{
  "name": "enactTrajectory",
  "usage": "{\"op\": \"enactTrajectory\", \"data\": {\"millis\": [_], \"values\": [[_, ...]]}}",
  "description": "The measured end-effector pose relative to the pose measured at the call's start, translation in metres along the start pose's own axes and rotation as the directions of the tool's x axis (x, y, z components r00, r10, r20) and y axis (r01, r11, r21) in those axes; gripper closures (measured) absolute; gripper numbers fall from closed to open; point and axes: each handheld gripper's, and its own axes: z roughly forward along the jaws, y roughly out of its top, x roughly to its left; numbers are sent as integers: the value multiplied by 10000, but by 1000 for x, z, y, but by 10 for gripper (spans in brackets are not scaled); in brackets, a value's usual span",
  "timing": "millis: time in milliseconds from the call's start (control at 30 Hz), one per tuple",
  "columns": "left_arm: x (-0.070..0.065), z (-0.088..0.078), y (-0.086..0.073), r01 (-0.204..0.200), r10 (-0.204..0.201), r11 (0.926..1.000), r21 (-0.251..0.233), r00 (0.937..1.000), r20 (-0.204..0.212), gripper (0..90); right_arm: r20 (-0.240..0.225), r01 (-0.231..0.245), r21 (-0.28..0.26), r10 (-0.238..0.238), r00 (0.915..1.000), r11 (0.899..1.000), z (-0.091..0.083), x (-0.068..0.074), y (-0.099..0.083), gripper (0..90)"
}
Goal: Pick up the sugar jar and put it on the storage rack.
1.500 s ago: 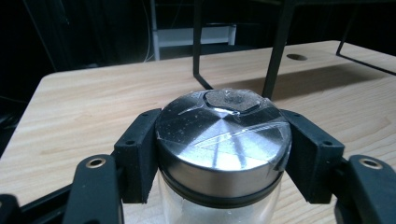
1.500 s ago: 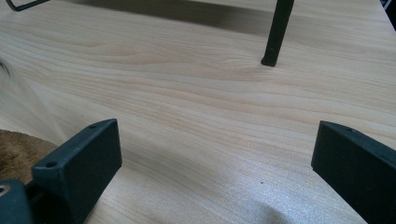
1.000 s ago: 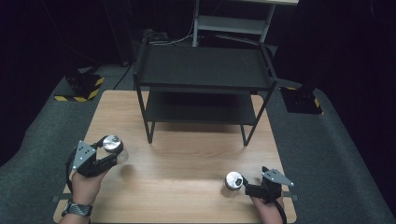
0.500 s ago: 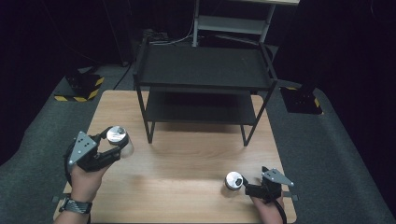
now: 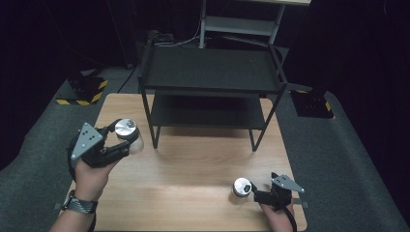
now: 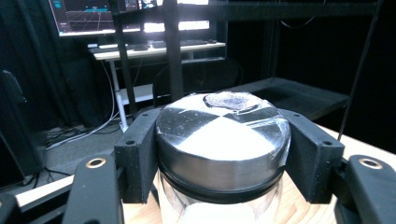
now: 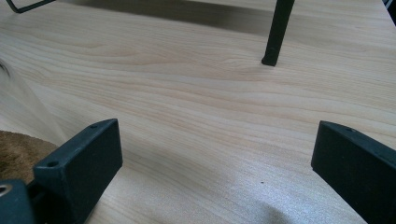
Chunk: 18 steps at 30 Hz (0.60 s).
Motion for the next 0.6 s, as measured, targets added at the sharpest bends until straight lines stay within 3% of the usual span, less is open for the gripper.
{"op": "enactTrajectory", "data": {"millis": [600], "values": [[-9, 17, 43, -255, 265, 9992, -315, 9992, 315, 347, -20, -71, -84, 71, 10000, 9999, -1, -1, -1, 17]]}}
